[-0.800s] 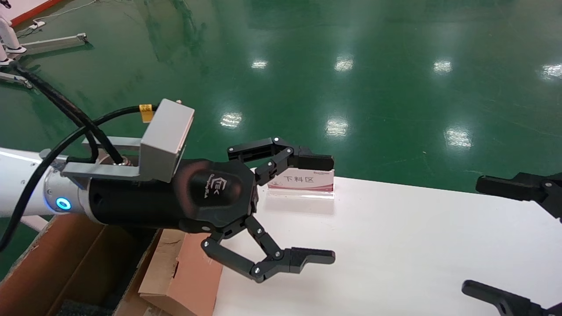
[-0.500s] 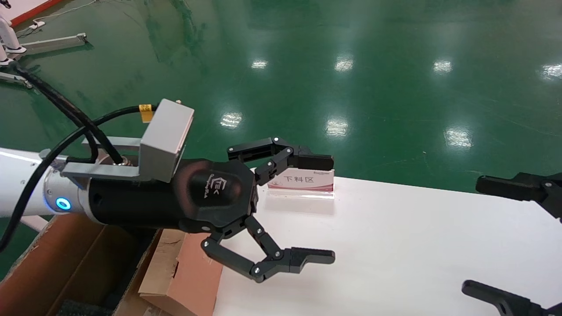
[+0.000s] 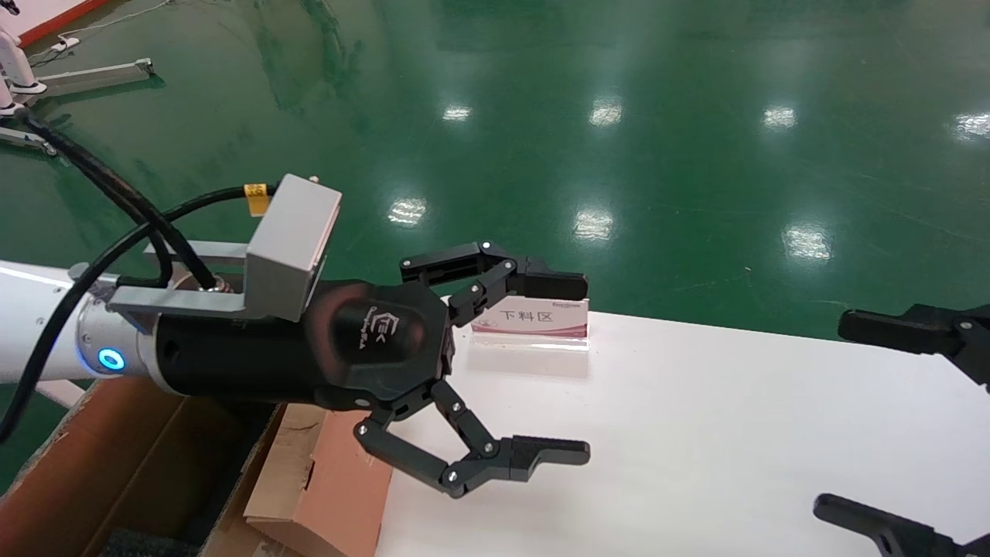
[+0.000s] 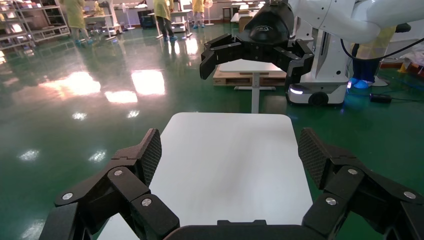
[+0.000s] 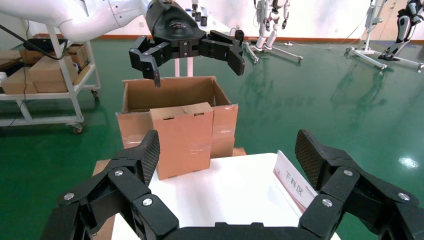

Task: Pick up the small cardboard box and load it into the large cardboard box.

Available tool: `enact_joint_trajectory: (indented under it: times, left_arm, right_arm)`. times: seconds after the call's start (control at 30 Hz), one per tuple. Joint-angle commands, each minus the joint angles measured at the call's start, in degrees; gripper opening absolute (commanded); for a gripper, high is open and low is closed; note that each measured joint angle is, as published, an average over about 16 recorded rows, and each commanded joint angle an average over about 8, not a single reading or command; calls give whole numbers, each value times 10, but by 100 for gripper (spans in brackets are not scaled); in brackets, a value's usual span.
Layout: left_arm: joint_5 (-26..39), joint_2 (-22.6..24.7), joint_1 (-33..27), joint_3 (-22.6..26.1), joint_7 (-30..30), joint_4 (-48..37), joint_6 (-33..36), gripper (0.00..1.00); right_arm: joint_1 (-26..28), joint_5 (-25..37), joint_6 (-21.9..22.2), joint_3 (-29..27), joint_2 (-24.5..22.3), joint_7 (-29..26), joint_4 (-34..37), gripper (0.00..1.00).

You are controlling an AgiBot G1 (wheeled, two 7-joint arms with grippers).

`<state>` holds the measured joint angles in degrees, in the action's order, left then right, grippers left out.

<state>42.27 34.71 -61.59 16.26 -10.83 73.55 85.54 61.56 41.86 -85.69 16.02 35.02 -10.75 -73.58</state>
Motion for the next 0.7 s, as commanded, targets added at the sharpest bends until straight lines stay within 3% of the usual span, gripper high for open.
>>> enact_joint_trajectory:
  times: [0.03, 0.4, 0.7]
  left_arm:
    - [0, 0, 0, 0, 0, 0, 0, 100]
    - [41, -25, -17, 30, -20, 9, -12, 100]
    - [160, -52, -86, 99, -95, 52, -29, 100]
  right_arm:
    - [0, 0, 0, 0, 0, 0, 0, 100]
    - [0, 0, 0, 0, 0, 0, 0, 100]
    - [0, 0, 0, 0, 0, 0, 0, 100]
